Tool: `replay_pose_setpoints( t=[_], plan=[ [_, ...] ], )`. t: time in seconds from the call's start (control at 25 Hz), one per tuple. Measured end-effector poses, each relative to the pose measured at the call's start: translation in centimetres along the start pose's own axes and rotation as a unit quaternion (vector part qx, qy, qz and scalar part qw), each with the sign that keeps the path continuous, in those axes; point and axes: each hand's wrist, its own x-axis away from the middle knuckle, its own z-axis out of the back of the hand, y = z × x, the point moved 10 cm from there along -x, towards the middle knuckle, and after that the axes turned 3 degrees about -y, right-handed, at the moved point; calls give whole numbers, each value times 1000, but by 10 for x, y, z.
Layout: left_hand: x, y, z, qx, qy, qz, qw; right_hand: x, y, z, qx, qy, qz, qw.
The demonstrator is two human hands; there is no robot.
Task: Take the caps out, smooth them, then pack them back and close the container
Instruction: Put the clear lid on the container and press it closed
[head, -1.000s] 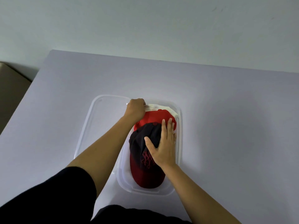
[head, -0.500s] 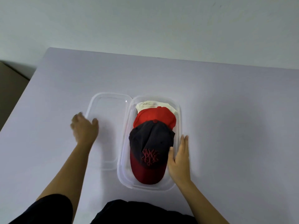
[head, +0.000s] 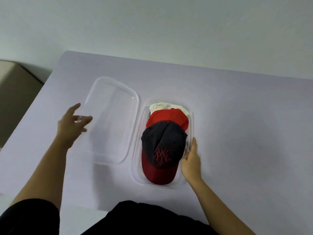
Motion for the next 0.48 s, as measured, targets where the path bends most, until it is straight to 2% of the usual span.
replay_pose_setpoints(
  t=[0.08, 0.16, 0.24, 0.36, 0.4, 0.48],
  plan=[
    [5, 25, 24, 21, 22, -20, 999, 0, -1, 0, -9, -2, 11, 1000],
    [14, 40, 25, 89, 16, -17, 996, 3, -3, -2, -60, -12, 10, 998],
    [32, 47, -10, 139, -36, 5, 990, 1, -1, -4, -135, -27, 10, 990],
    [67, 38, -91, 160, -128, 39, 978, -6, 2, -7, -297, -76, -12, 952],
    [77, 34, -113, 158, -149, 51, 975, -8, 1, -5, -325, -81, -27, 942],
    [93, 26, -140, 136, -154, 63, 977, -9, -6, -1, -297, -74, -21, 952]
  ],
)
